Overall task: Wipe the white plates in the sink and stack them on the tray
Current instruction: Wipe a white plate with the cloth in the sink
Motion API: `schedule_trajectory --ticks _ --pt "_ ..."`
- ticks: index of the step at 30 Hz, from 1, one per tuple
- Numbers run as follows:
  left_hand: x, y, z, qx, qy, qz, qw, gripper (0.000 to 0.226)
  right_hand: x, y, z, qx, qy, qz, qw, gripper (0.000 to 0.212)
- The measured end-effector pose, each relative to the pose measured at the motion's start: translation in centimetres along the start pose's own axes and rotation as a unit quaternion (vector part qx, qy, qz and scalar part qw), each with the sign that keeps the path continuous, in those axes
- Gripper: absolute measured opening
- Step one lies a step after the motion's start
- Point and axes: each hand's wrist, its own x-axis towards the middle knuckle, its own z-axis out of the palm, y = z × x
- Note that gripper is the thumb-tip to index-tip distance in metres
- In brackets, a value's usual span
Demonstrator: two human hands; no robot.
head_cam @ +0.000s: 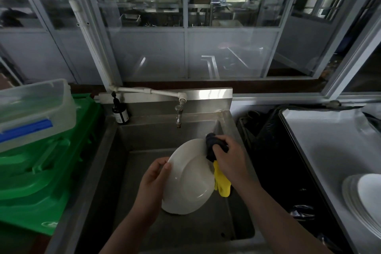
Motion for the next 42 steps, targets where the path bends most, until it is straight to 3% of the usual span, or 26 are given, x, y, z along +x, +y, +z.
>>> schedule_trajectory --ticks 7,12,14,19,23,29,35,39,42 --pt "0.4 0.2 0.2 0.021 -0.015 -0.003 1.000 0.014 -1.4 -3.6 1.9 -0.018 -0.050 -0.126 0.991 0.022" --pt "0.3 0.8 0.4 0.044 -0.033 0.010 0.998 0.019 -3.2 -5.3 3.2 -0.086 -0.144 -0.258 0.952 0.026" --pt "0.2 0.9 0.4 0.046 -0.033 0.009 0.998 0.020 -3.1 -5.3 3.4 -0.109 -0.151 -0.269 0.945 0.026" --pt "0.2 0.7 0.3 0.040 -0.007 0.003 0.999 0.021 -1.4 -5.1 3.0 -0.036 -0.099 -0.200 0.974 0.017" --pt "0.2 1.0 0.0 0.035 0.003 0.003 0.999 0.019 0.1 -4.5 1.6 -0.017 -0.051 -0.093 0.994 0.009" --pt "0.4 1.7 0.0 0.001 0.020 0.018 1.000 0.030 2.2 -1.5 0.2 0.043 0.010 0.045 0.998 0.010" --pt "1.1 2.6 0.1 -0.021 0.028 0.024 0.999 0.027 2.2 1.6 -0.7 0.147 0.050 0.200 0.967 0.006" --pt "1.3 3.2 0.3 -0.030 0.021 0.031 0.999 0.024 1.1 4.6 -0.5 0.220 0.003 0.324 0.920 0.018" --pt "1.4 3.5 0.5 -0.026 0.012 0.036 0.999 0.026 0.1 5.3 -0.1 0.249 0.004 0.371 0.895 0.017"
